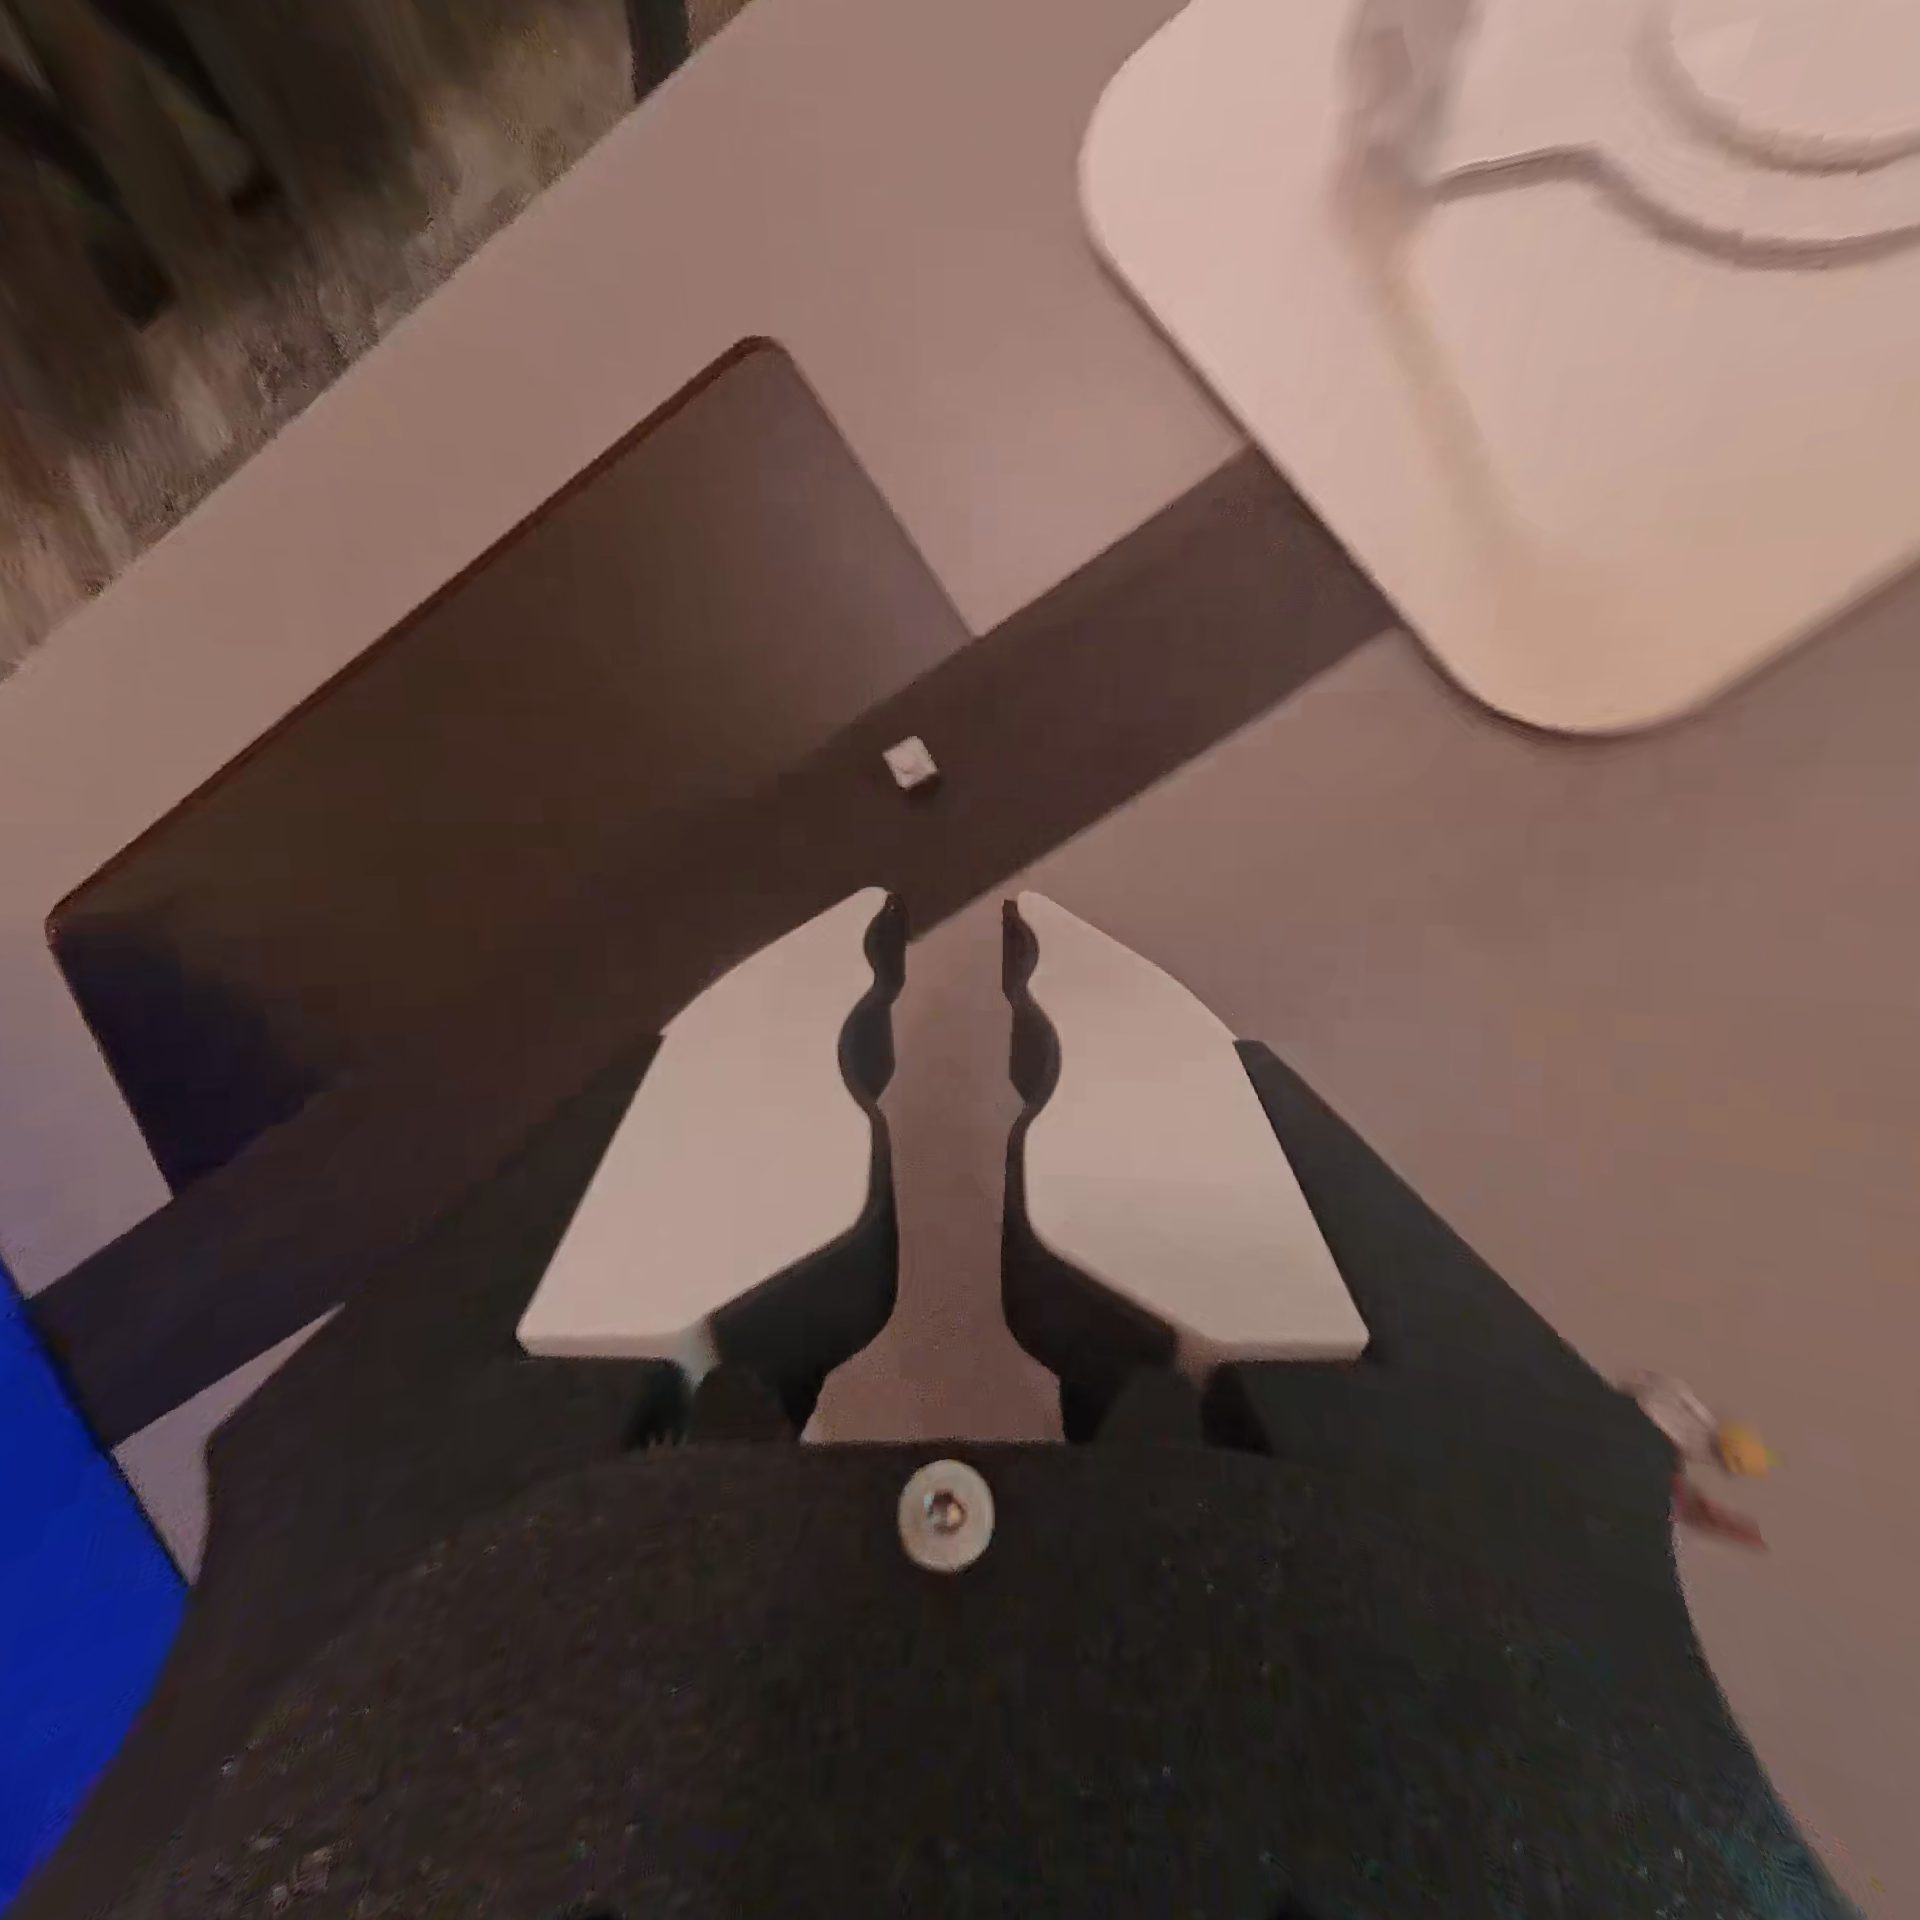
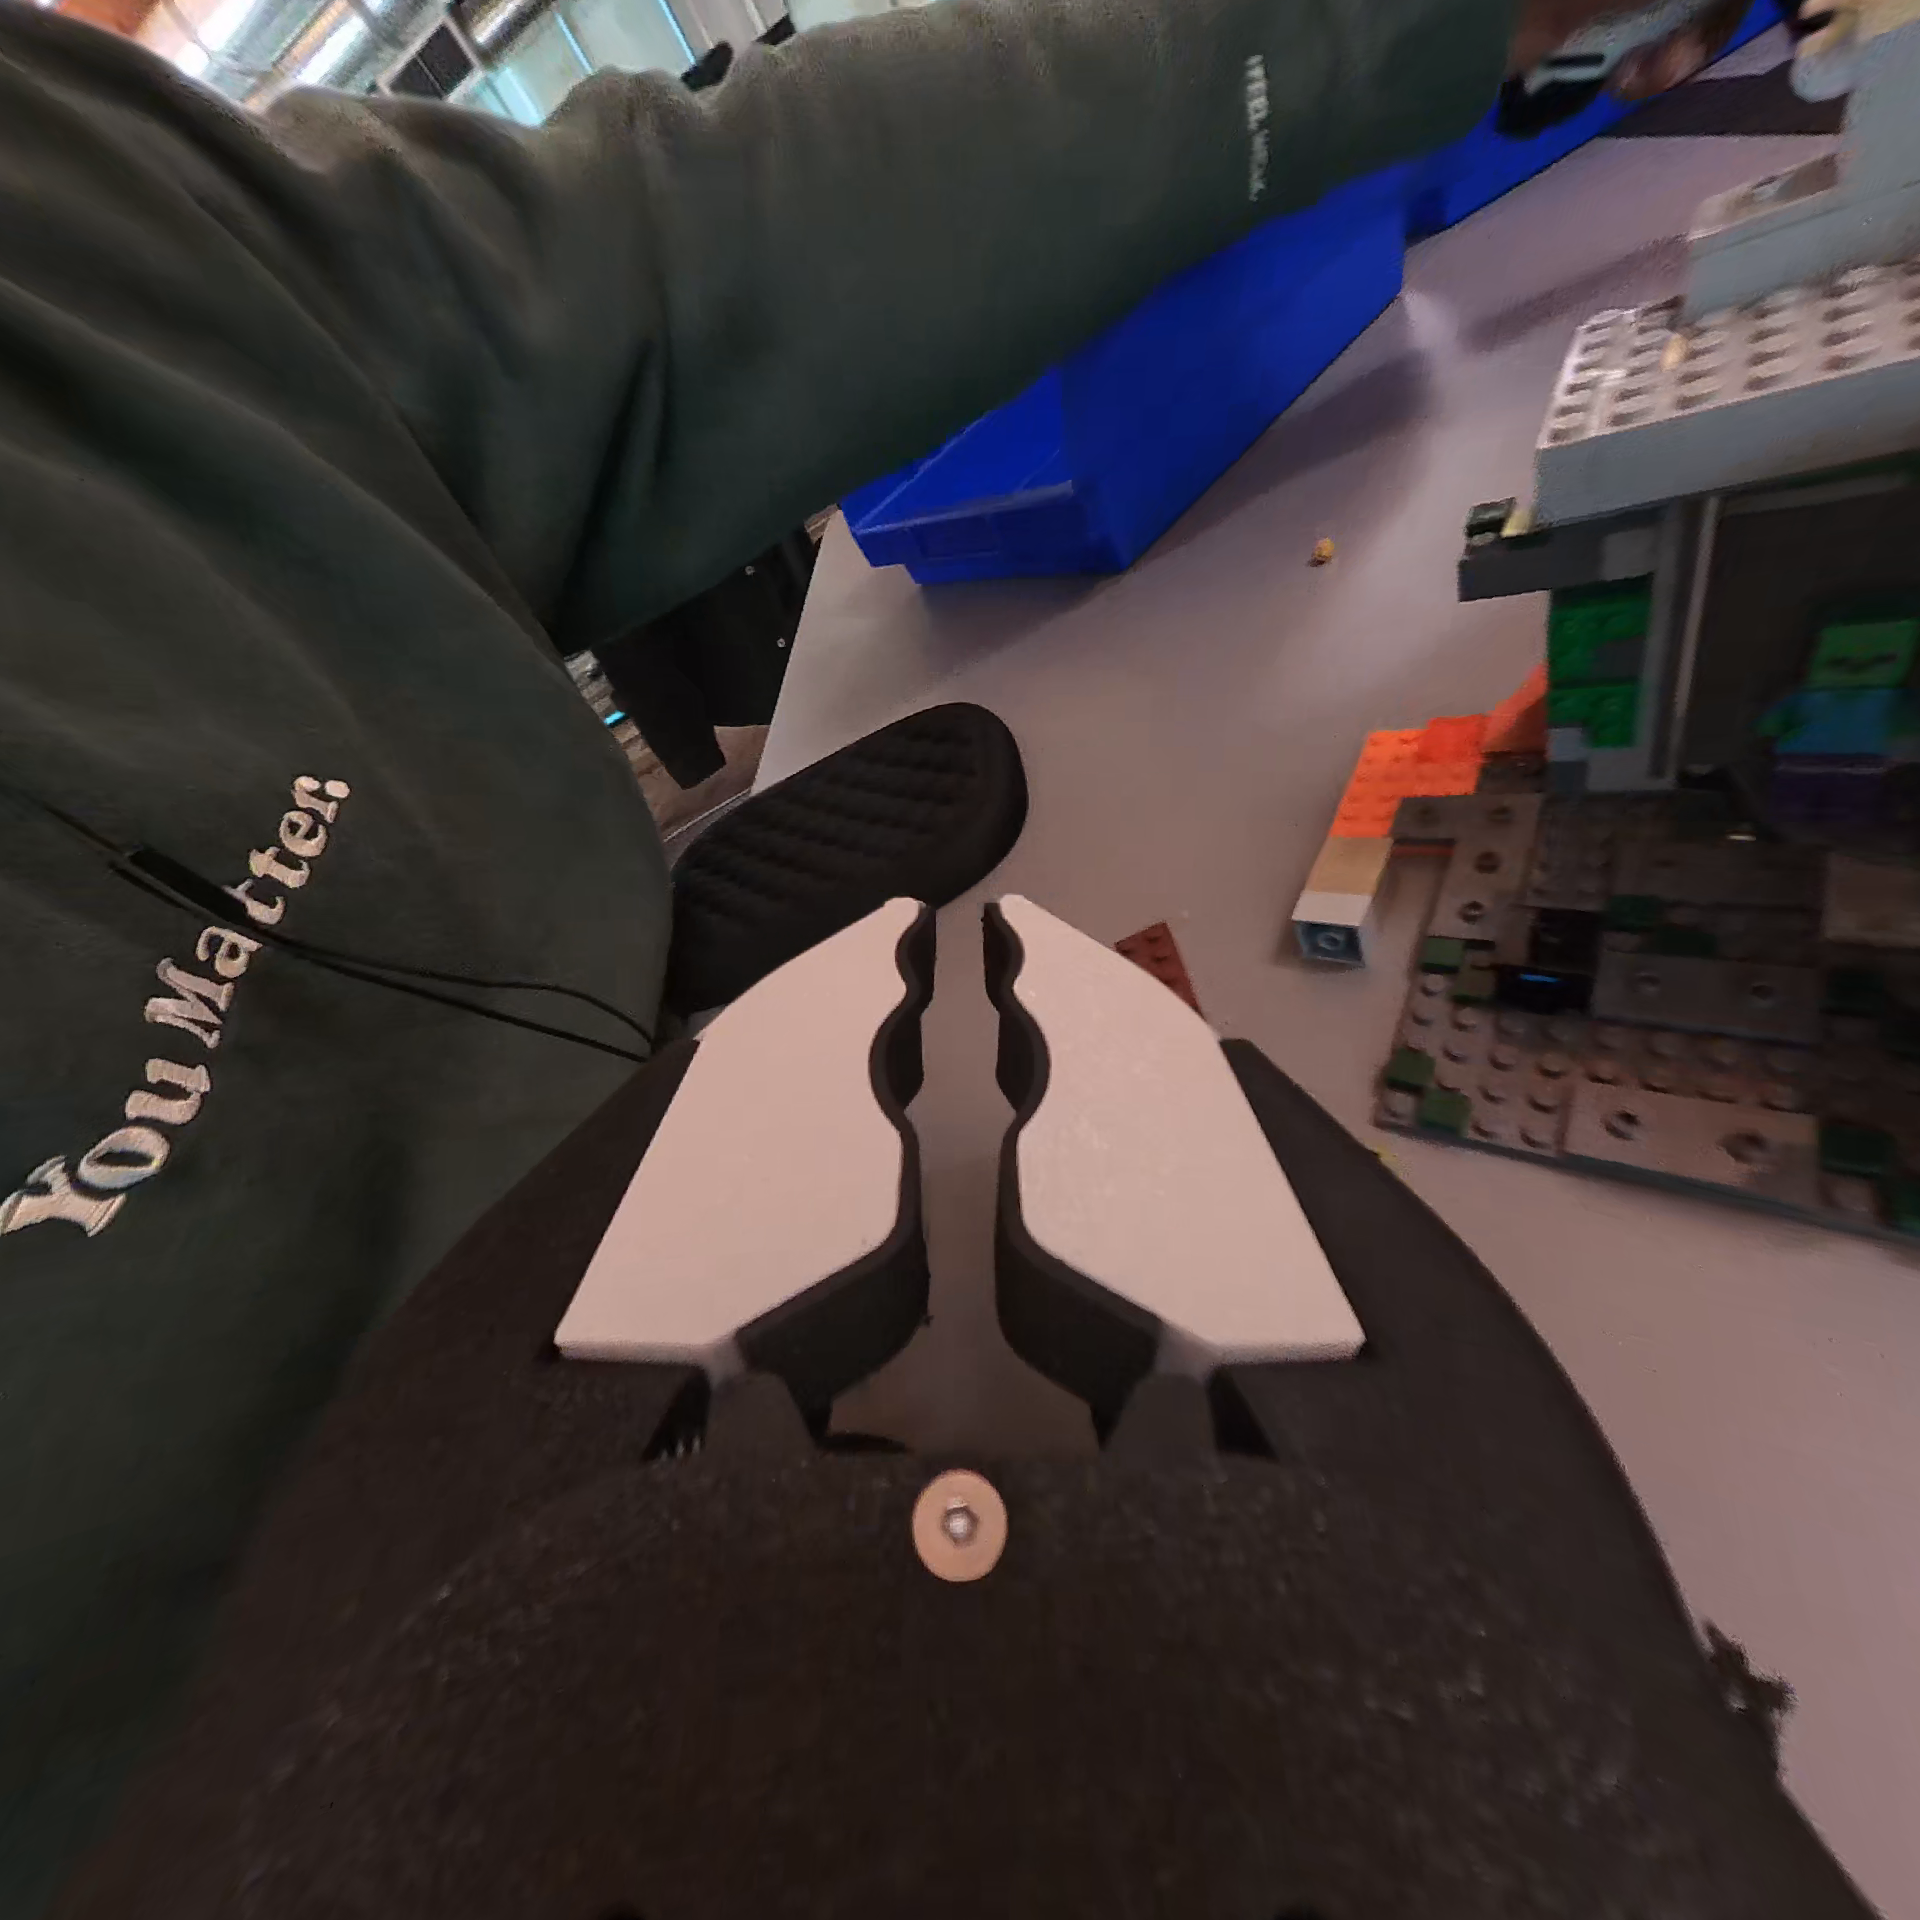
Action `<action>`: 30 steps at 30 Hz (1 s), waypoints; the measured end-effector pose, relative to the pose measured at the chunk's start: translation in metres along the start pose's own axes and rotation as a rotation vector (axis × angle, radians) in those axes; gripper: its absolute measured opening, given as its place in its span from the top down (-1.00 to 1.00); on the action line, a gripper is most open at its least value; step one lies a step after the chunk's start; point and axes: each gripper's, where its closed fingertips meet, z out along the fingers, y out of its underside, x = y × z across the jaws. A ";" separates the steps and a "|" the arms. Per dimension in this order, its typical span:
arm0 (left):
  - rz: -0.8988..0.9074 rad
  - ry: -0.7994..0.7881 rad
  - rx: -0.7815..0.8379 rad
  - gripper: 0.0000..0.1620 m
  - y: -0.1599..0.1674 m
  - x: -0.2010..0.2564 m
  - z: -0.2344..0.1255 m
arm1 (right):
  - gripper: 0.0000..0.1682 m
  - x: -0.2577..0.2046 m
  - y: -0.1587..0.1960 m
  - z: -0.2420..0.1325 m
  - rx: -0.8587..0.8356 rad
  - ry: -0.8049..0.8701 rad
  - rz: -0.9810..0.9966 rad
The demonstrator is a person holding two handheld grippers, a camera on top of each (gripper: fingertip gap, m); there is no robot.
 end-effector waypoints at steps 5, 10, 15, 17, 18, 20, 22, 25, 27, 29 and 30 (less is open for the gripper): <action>-0.067 -0.032 -0.073 0.76 -0.004 -0.014 0.038 | 0.90 0.008 -0.001 -0.011 0.035 0.001 0.025; -0.096 -0.024 -0.052 0.84 -0.015 -0.014 0.048 | 0.90 0.007 -0.008 -0.017 0.072 -0.016 0.048; -0.122 0.007 -0.038 0.90 -0.015 -0.011 0.048 | 0.90 0.007 -0.007 -0.016 0.067 -0.010 0.043; -0.131 0.022 -0.044 0.90 -0.013 -0.010 0.046 | 0.90 0.007 -0.005 -0.015 0.061 -0.003 0.043; -0.127 0.027 -0.045 0.90 -0.013 -0.010 0.045 | 0.90 0.007 -0.004 -0.015 0.058 -0.001 0.040; -0.109 0.052 -0.042 0.91 -0.012 -0.008 0.040 | 0.90 0.006 -0.004 -0.014 0.055 0.002 0.034; -0.084 0.081 -0.030 0.91 -0.013 -0.006 0.031 | 0.90 0.006 -0.004 -0.014 0.053 0.002 0.034; -0.078 0.149 0.027 0.91 -0.021 0.003 0.010 | 0.90 0.004 -0.004 -0.013 0.052 -0.004 0.032; -0.056 0.191 0.063 0.91 -0.024 0.014 -0.007 | 0.90 0.003 -0.003 -0.012 0.049 -0.006 0.032; -0.031 0.218 0.087 0.91 -0.024 0.025 -0.025 | 0.90 0.002 -0.003 -0.011 0.045 -0.014 0.038; -0.021 0.240 0.109 0.91 -0.023 0.032 -0.036 | 0.90 0.001 -0.002 -0.010 0.042 -0.017 0.039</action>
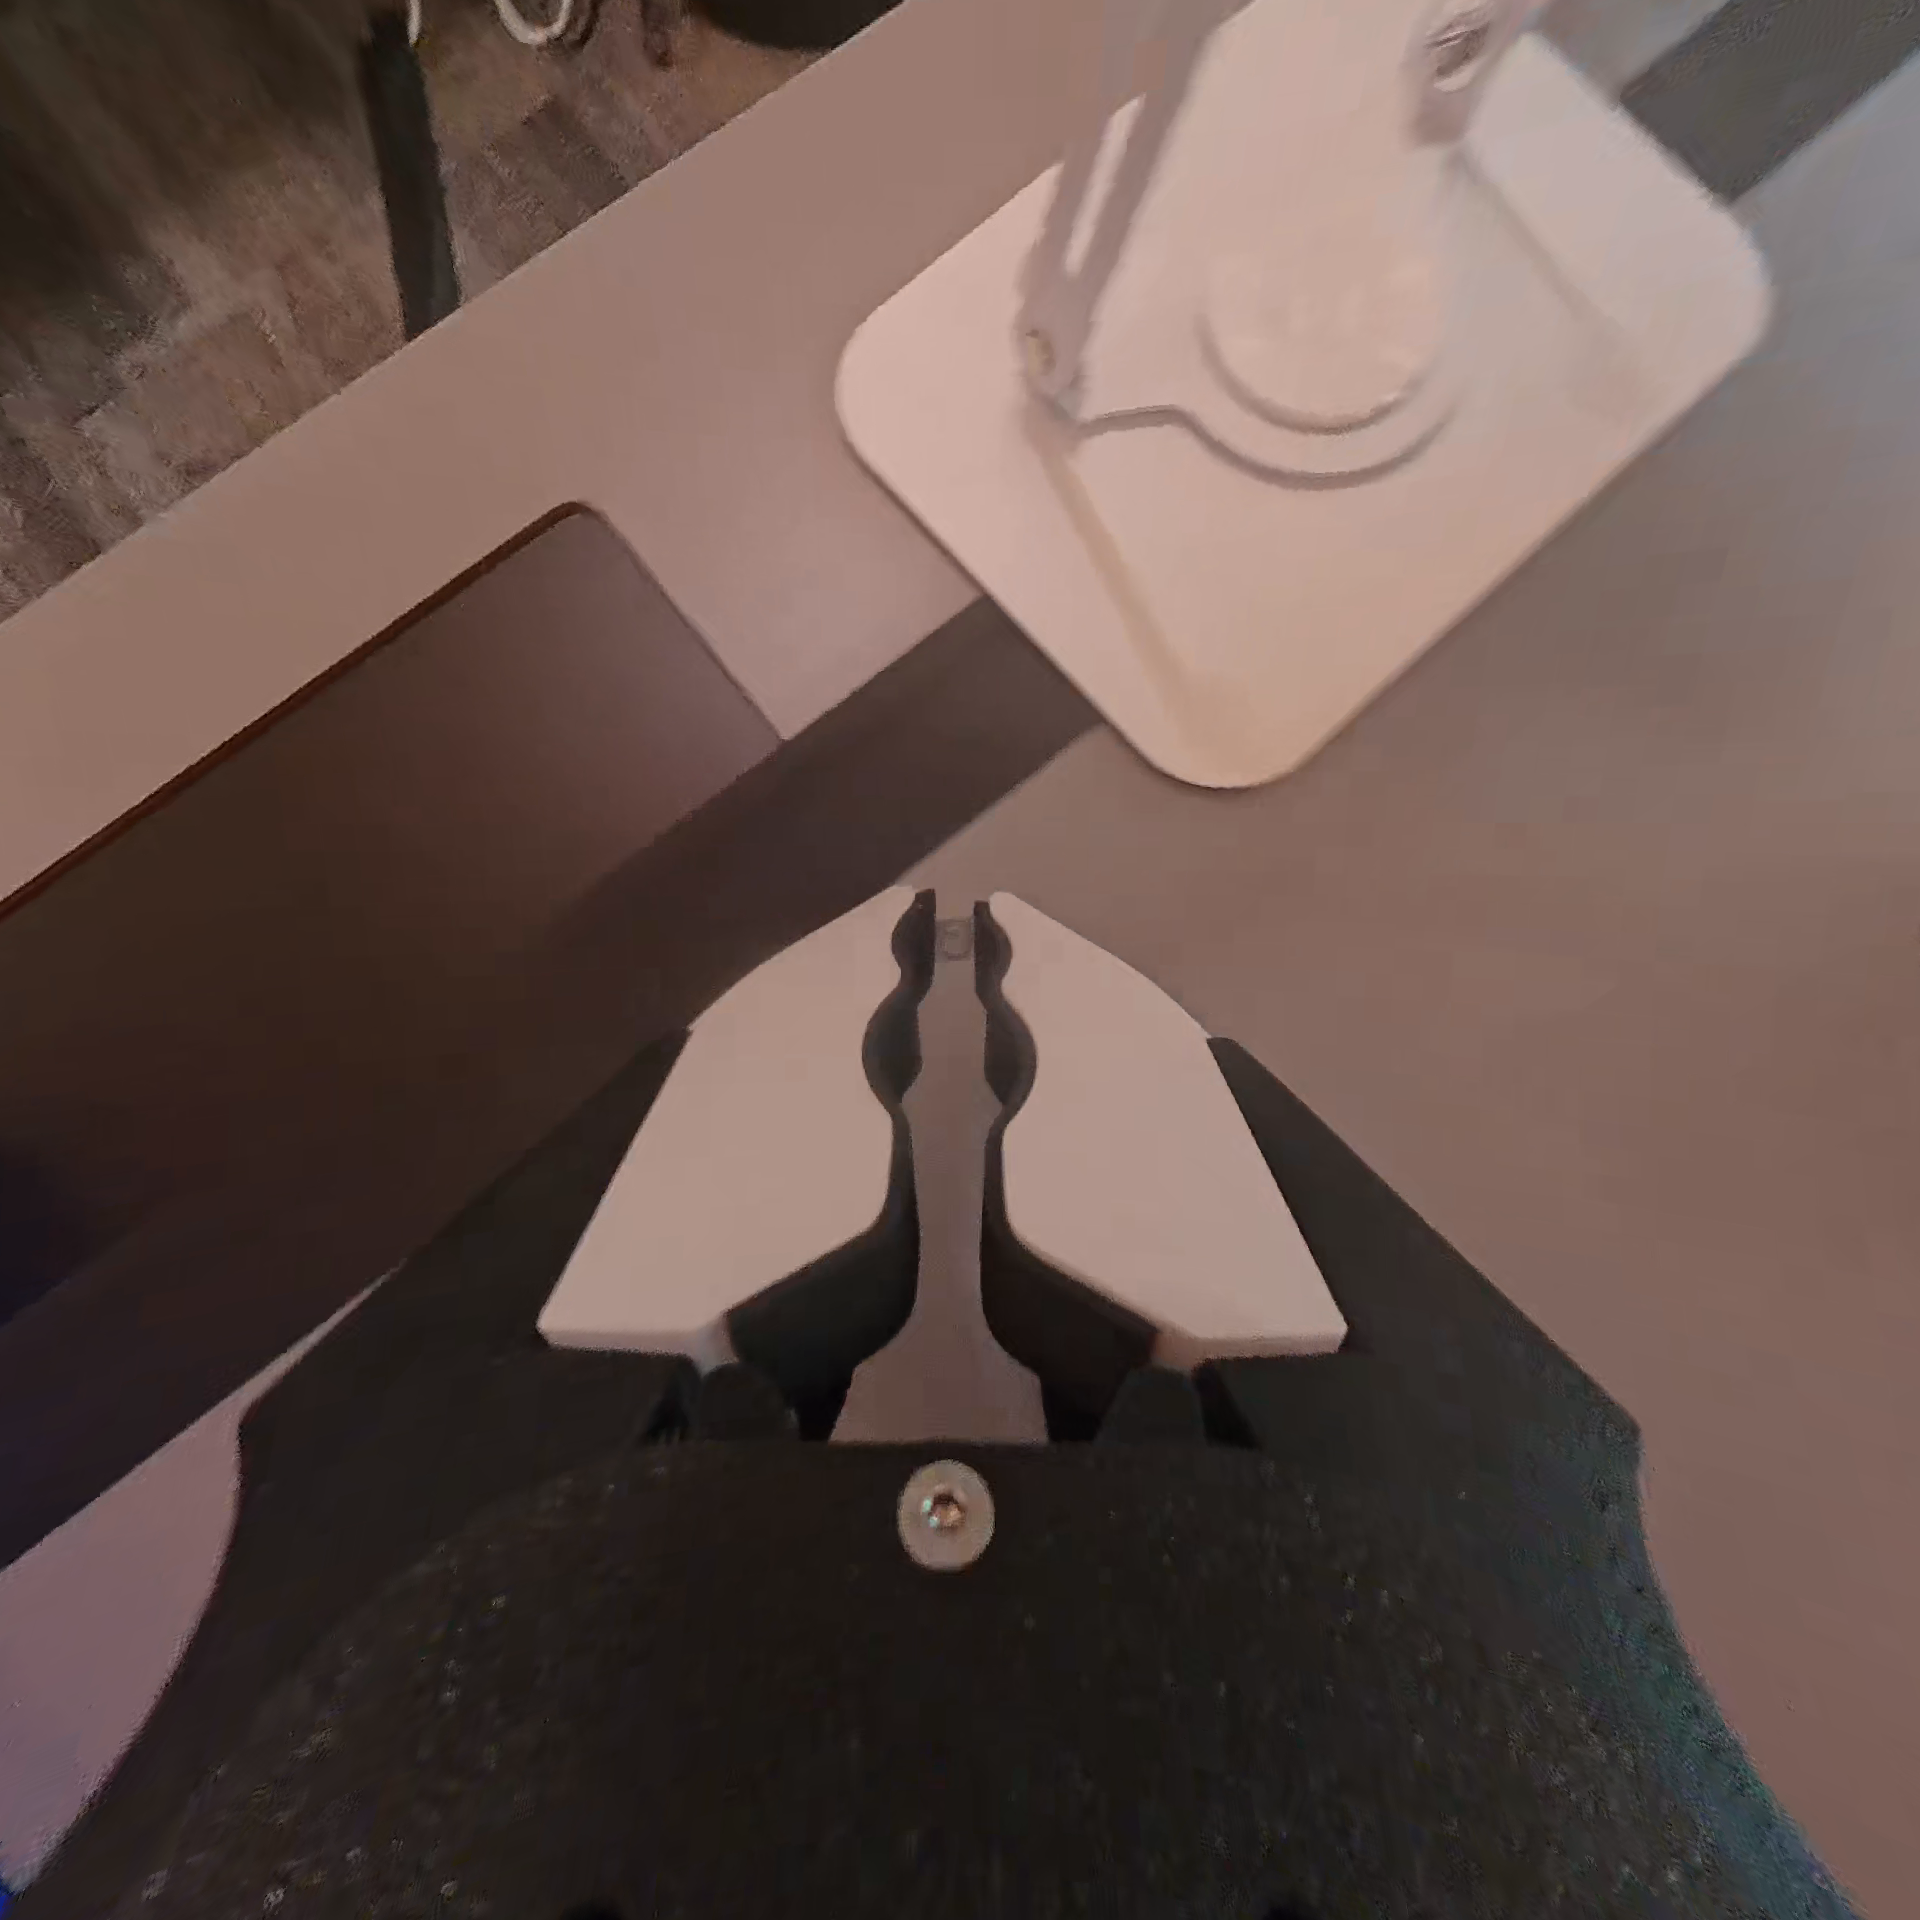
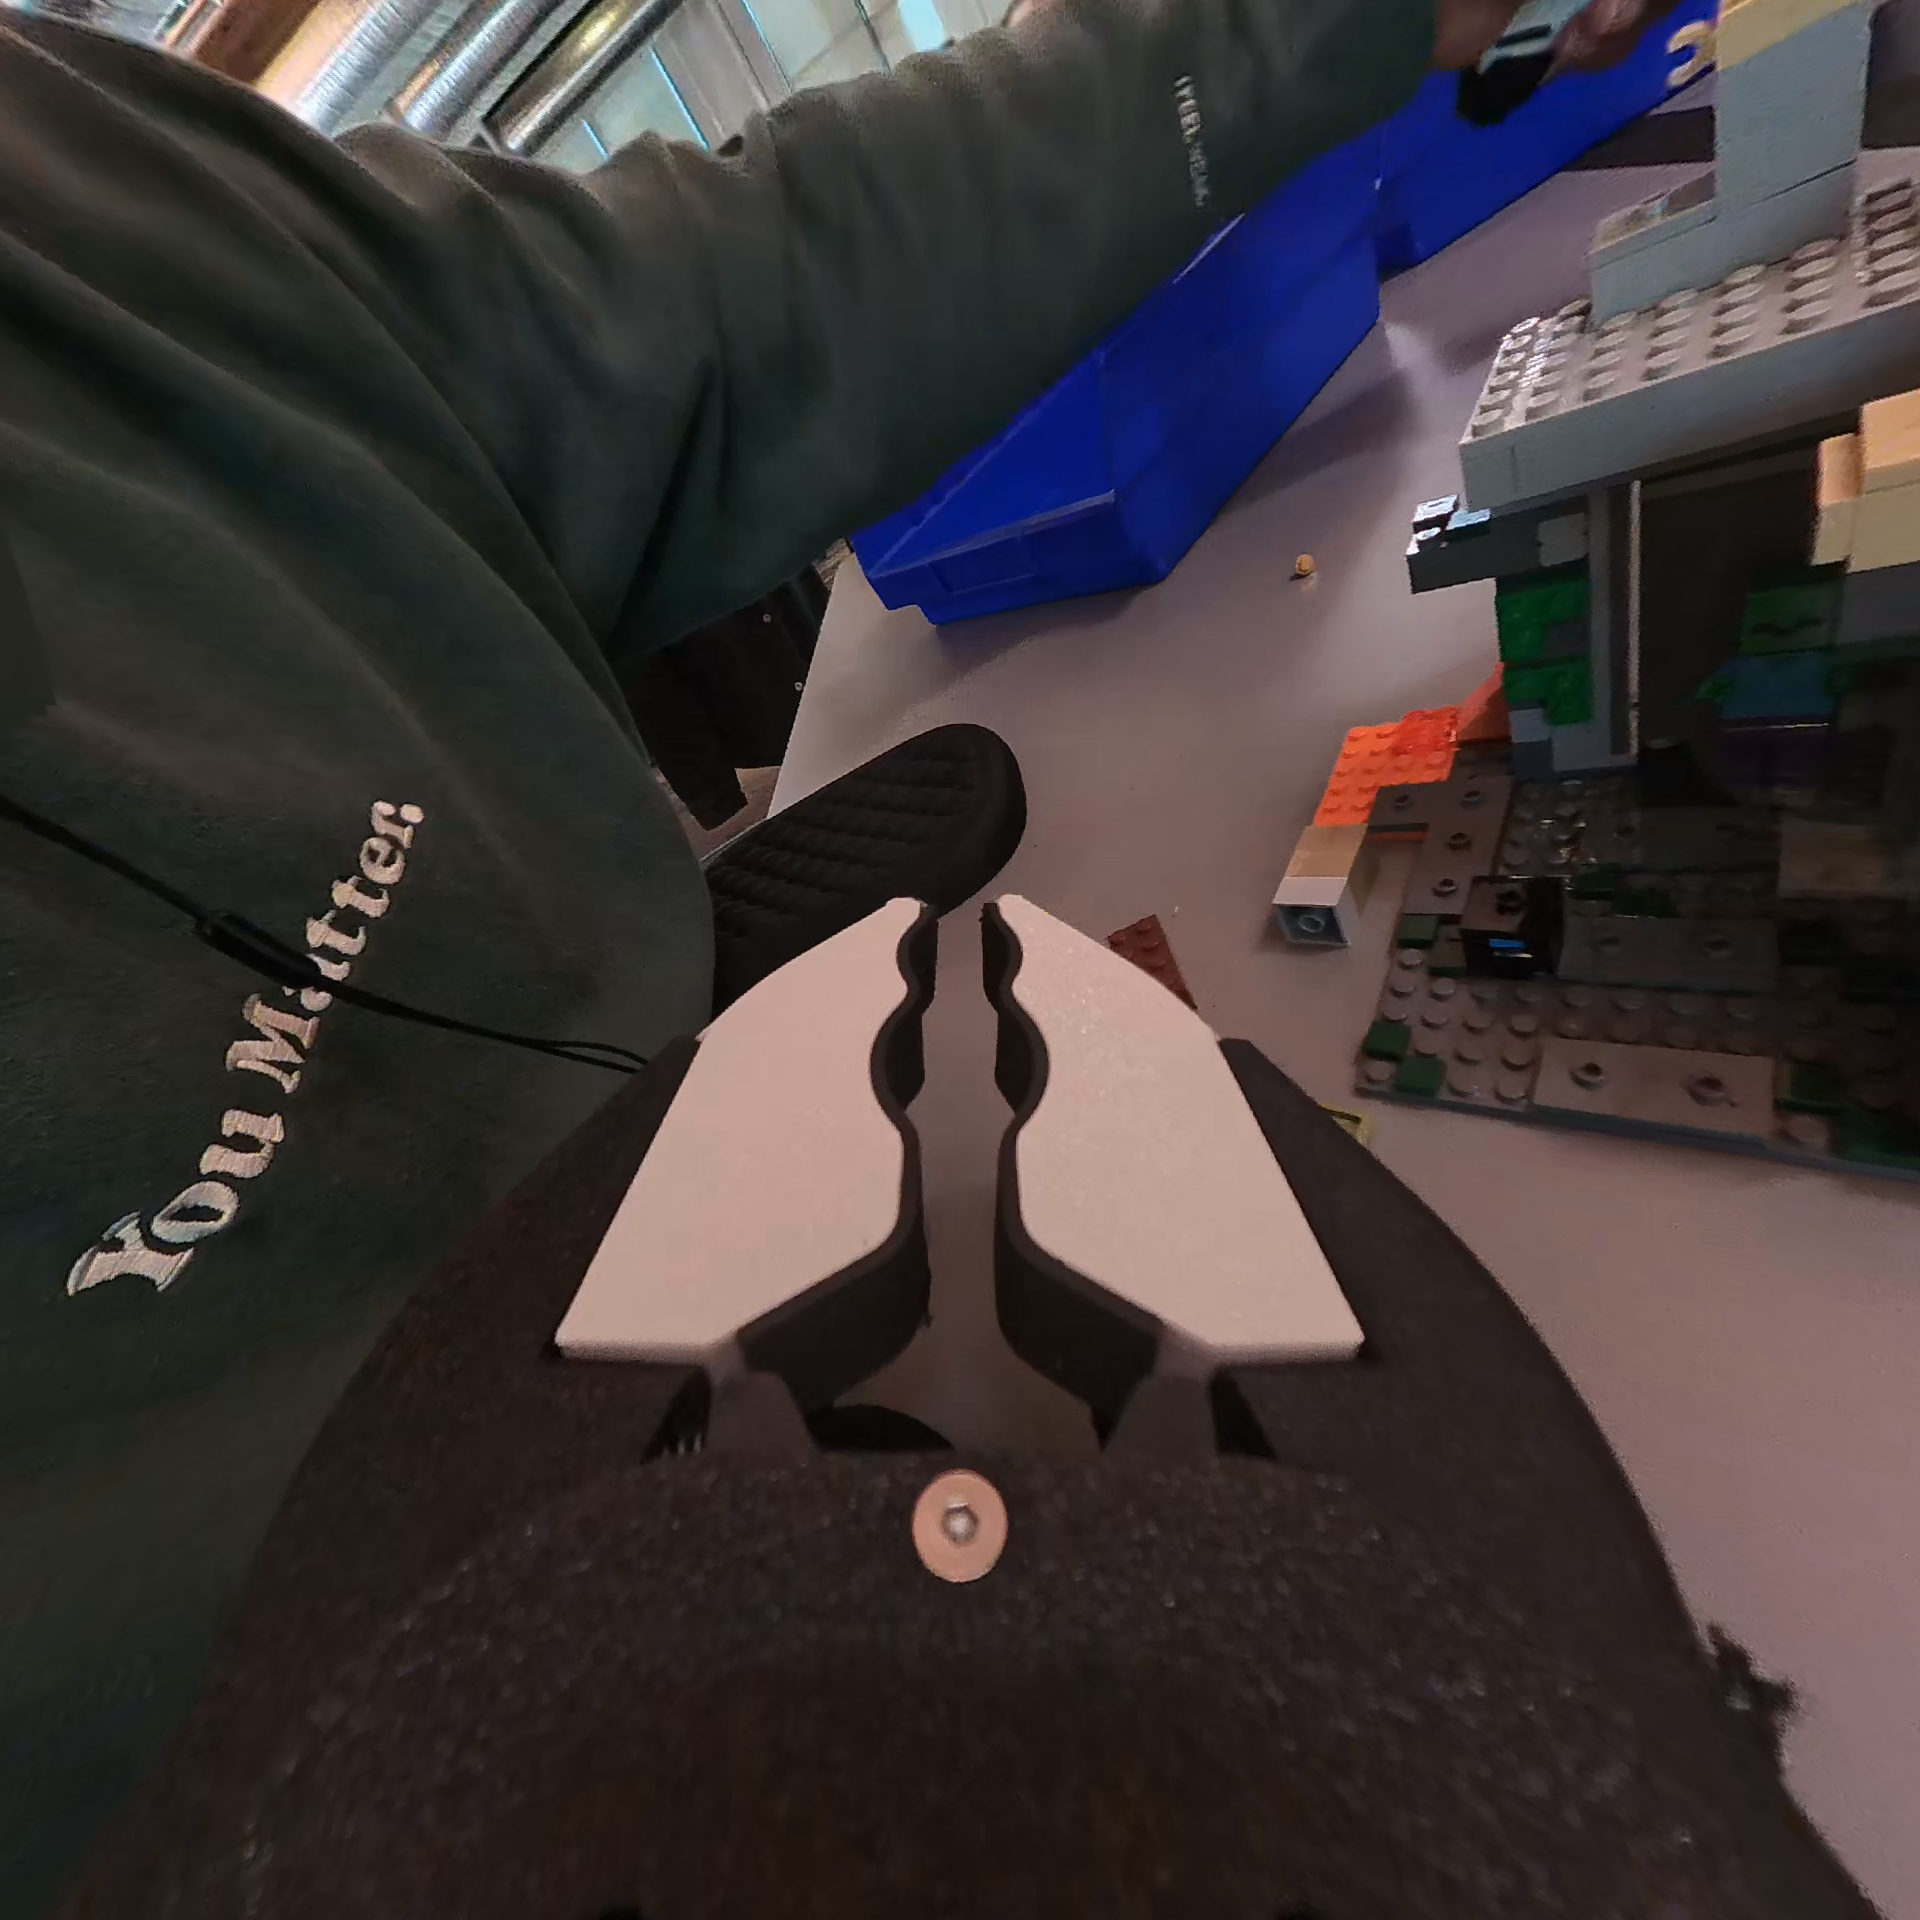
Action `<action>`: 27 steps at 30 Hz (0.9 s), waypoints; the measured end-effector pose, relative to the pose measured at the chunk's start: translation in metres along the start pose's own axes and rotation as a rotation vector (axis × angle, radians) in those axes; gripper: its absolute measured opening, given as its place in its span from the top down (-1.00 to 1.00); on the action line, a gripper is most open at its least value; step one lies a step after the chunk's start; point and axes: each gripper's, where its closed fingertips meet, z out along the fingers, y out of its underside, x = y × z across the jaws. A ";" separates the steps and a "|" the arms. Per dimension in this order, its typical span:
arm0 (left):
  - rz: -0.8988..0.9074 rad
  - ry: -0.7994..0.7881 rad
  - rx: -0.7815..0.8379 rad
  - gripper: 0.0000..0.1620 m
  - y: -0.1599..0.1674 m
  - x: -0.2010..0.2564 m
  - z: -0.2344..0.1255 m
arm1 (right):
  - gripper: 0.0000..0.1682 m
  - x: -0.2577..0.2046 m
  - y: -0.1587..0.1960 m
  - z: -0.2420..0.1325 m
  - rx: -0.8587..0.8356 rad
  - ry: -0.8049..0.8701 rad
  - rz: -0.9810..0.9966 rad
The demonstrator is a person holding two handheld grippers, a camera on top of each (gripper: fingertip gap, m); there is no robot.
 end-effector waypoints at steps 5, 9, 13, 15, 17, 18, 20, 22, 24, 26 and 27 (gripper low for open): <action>0.129 0.164 0.245 0.92 -0.013 0.086 -0.070 | 0.90 -0.007 -0.002 0.002 0.000 0.001 -0.051; 0.293 0.276 0.519 0.91 -0.011 0.190 -0.140 | 0.90 -0.015 -0.019 0.004 0.076 -0.022 -0.061; 0.433 0.333 0.801 0.91 0.007 0.295 -0.193 | 0.86 -0.037 -0.050 0.011 0.211 -0.114 0.013; 0.503 0.346 0.897 0.91 0.023 0.343 -0.205 | 0.78 -0.058 -0.067 0.014 0.287 -0.214 0.073; 0.562 0.352 0.977 0.91 0.038 0.382 -0.212 | 0.69 -0.079 -0.081 0.018 0.351 -0.319 0.142; 0.579 0.358 1.004 0.91 0.046 0.398 -0.214 | 0.65 -0.090 -0.084 0.020 0.371 -0.374 0.176; 0.604 0.369 1.044 0.91 0.058 0.421 -0.217 | 0.61 -0.106 -0.084 0.025 0.376 -0.456 0.238; 0.629 0.370 1.066 0.91 0.068 0.434 -0.219 | 0.56 -0.117 -0.077 0.031 0.365 -0.490 0.263; 0.653 0.354 1.056 0.91 0.075 0.438 -0.219 | 0.62 -0.125 -0.072 0.033 0.360 -0.494 0.265; 0.683 0.342 1.050 0.91 0.081 0.440 -0.221 | 0.64 -0.127 -0.067 0.035 0.347 -0.462 0.261; 0.700 0.332 1.043 0.91 0.084 0.441 -0.221 | 0.67 -0.127 -0.065 0.036 0.337 -0.444 0.260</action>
